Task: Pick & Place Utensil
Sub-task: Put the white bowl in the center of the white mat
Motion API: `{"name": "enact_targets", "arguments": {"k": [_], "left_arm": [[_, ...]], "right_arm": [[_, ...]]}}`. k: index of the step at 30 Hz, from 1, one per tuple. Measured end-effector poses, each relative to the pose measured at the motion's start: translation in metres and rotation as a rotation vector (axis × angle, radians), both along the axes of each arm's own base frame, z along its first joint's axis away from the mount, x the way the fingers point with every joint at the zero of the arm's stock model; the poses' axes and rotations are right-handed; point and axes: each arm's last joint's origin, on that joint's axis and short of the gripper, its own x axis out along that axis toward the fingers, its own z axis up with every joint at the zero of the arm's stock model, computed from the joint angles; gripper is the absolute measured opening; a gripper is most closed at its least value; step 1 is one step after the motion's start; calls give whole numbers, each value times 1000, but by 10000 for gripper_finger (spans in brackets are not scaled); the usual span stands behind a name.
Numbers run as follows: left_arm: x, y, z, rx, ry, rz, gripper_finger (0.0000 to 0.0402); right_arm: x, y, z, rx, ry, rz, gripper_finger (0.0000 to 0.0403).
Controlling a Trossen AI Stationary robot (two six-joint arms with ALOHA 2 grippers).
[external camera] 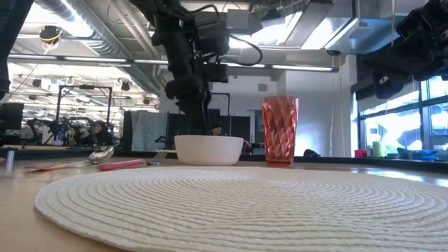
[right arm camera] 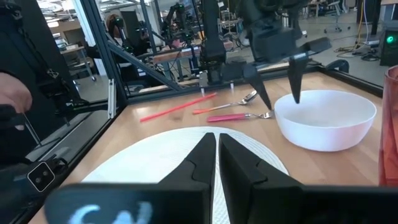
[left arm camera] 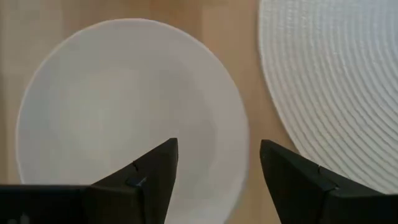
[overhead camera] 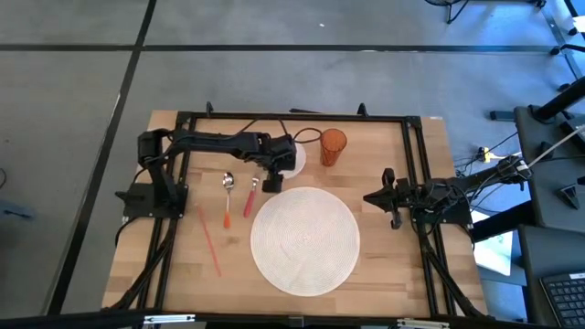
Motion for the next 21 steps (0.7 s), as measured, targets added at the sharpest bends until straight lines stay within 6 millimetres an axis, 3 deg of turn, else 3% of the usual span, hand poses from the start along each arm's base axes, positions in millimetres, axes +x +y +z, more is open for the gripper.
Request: {"name": "enact_targets", "arguments": {"k": [10, 21], "left_arm": [[1, 2, -3, 16, 4, 42, 221], [10, 4, -33, 14, 68, 26, 221]], "right_arm": [[0, 0, 0, 20, -2, 3, 22], [0, 0, 0, 19, 1, 9, 22]]}}
